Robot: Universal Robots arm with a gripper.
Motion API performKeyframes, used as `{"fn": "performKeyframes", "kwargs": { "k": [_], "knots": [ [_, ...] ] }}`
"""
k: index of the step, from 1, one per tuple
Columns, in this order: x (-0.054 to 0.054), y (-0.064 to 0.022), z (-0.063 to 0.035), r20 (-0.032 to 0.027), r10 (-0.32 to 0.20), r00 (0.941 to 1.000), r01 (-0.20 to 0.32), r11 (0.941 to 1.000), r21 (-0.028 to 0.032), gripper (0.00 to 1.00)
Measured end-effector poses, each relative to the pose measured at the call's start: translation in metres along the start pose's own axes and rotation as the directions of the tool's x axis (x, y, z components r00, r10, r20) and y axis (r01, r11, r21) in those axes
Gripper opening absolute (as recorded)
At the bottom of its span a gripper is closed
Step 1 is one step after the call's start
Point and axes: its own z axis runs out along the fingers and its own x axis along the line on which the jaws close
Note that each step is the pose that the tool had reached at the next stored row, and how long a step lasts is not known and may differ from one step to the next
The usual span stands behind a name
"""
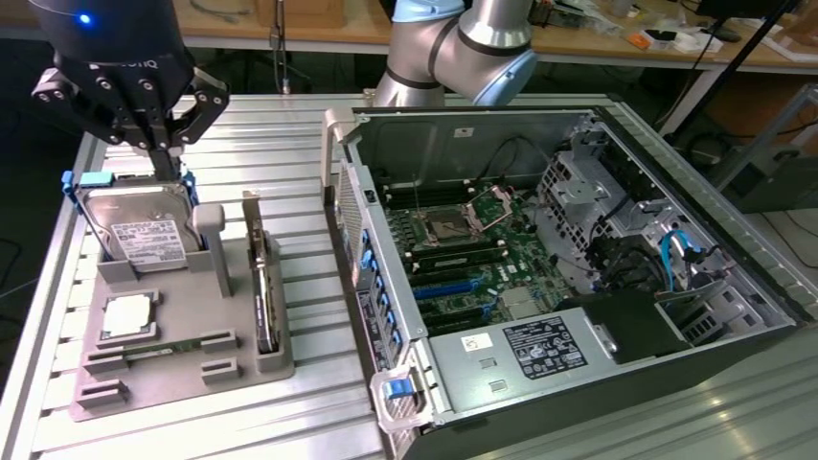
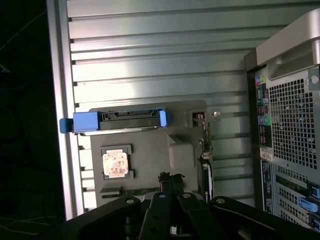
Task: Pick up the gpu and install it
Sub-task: 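Pick up the gpu and move the gpu toward the slot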
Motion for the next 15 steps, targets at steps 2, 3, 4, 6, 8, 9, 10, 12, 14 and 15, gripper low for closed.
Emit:
{"fn": "performKeyframes", "kwargs": {
  "k": [2,3,4,6,8,9,10,12,14,15],
  "knots": [
    [-0.0001,0.0,0.0007,0.0,0.0,1.0,0.0,1.0,0.0,0.11],
    [-0.0002,0.0,0.0011,0.0001,0.0,1.0,0.0,1.0,-0.0001,0.11],
    [-0.0004,0.0,0.0013,0.0001,0.0,1.0,0.0,1.0,-0.0001,0.11],
    [-0.0009,0.0,0.0018,0.0001,0.0,1.0,0.0,1.0,-0.0001,0.11],
    [-0.0014,0.0,0.0023,-0.0001,0.0,1.0,0.0,1.0,0.0,0.11],
    [-0.0017,0.0,0.0026,0.0,0.0,1.0,0.0,1.0,0.0,0.11],
    [-0.002,0.0,0.0029,0.0001,0.0,1.0,0.0,1.0,0.0,0.11],
    [-0.0025,0.0,0.0036,0.0002,0.0,1.0,0.0,1.0,-0.0001,0.11],
    [-0.0029,0.0001,0.0041,0.0,0.0,1.0,0.0,1.0,0.0,0.11],
    [-0.003,0.0,0.0044,0.0,0.0,1.0,0.0,1.0,-0.0001,0.11]
  ]
}}
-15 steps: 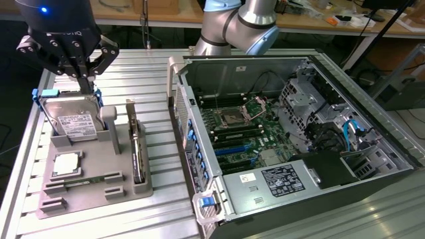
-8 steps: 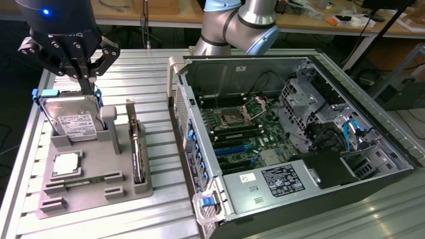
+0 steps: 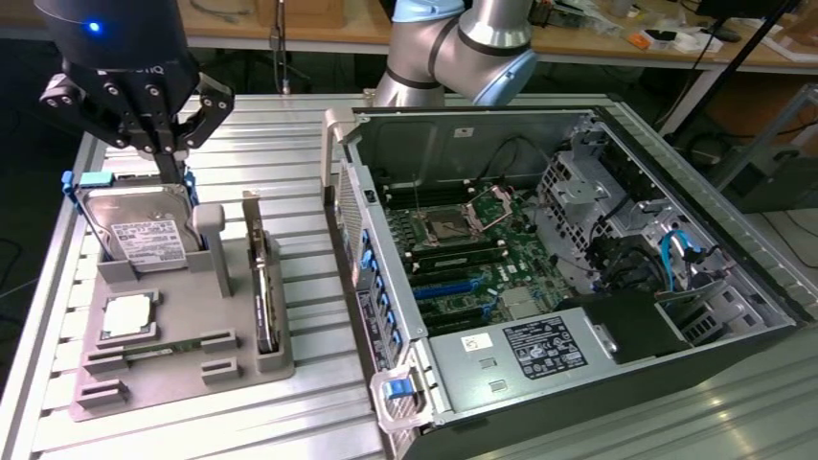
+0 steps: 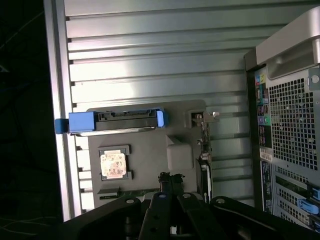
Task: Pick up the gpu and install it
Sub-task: 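Pick up the gpu and move the gpu toward the slot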
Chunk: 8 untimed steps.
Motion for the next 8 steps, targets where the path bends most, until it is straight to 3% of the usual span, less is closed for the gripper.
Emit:
{"fn": "performKeyframes", "kwargs": {
  "k": [8],
  "knots": [
    [-0.0004,-0.0001,0.0031,-0.0001,0.0,1.0,0.0,1.0,0.0001,0.11]
  ]
}}
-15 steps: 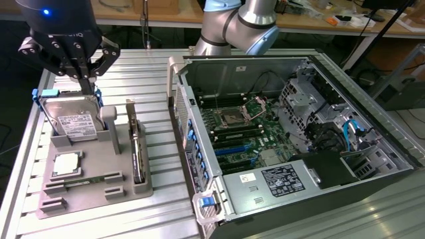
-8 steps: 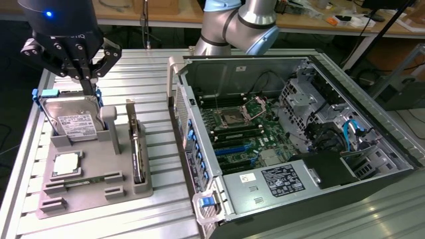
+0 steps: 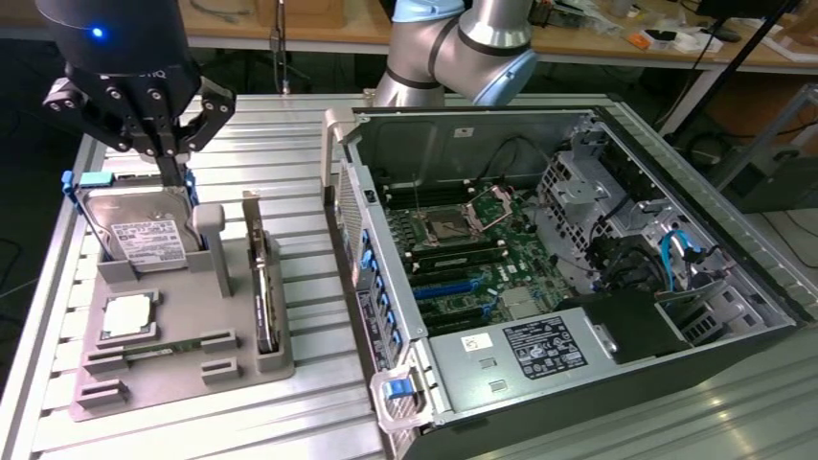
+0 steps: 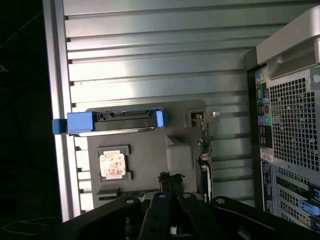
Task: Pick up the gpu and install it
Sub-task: 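Pick up the gpu and move the gpu toward the slot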
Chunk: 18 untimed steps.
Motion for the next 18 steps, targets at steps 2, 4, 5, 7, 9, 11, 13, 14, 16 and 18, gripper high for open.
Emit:
{"fn": "performKeyframes", "kwargs": {
  "k": [2,4,5,7,9,11,13,14,16,18],
  "knots": [
    [0.0,0.0,0.0009,0.0,0.0,1.0,0.0,1.0,0.0,0.11],
    [0.0,-0.0001,0.0019,0.0001,0.0,1.0,0.0,1.0,0.0,0.11],
    [0.0,-0.0001,0.0025,0.0001,0.0,1.0,0.0,1.0,-0.0001,0.11],
    [0.0,-0.0002,0.0044,0.0,0.0,1.0,0.0,1.0,0.0,0.11],
    [-0.001,-0.0002,0.0059,-0.0001,0.0,1.0,0.0,1.0,0.0,0.11],
    [-0.002,-0.0003,0.0075,0.0001,0.0,1.0,0.0,1.0,0.0,0.11],
    [-0.003,-0.0002,0.009,-0.0001,0.0,1.0,0.0,1.0,0.0,0.11],
    [-0.006,-0.0001,0.0103,0.0,0.0,1.0,0.0,1.0,0.0,0.11],
    [-0.011,0.0002,0.012,0.0,0.0,1.0,0.0,1.0,0.0,0.11],
    [-0.015,0.0003,0.0132,0.0,0.0,1.0,0.0,1.0,0.0,0.11]
  ]
}}
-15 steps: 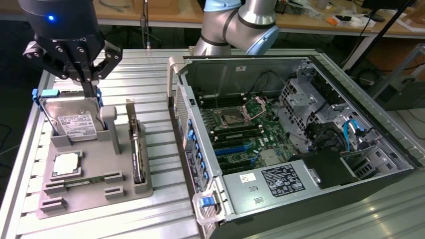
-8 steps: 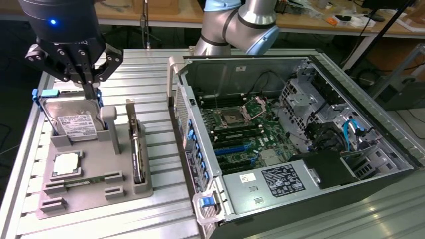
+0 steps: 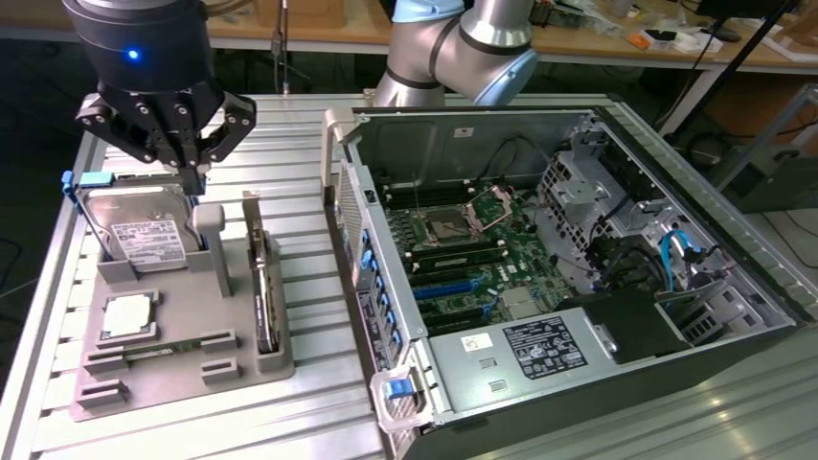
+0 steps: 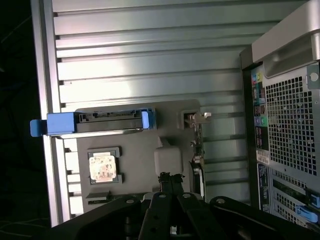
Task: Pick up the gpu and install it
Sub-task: 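Pick up the gpu and move the gpu toward the slot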
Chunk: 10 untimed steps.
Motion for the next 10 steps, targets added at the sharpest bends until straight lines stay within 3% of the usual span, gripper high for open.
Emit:
{"fn": "performKeyframes", "kwargs": {
  "k": [10],
  "knots": [
    [-0.005,-0.013,0.001,0.0,0.0,1.0,0.0,1.0,0.0,0.11]
  ]
}}
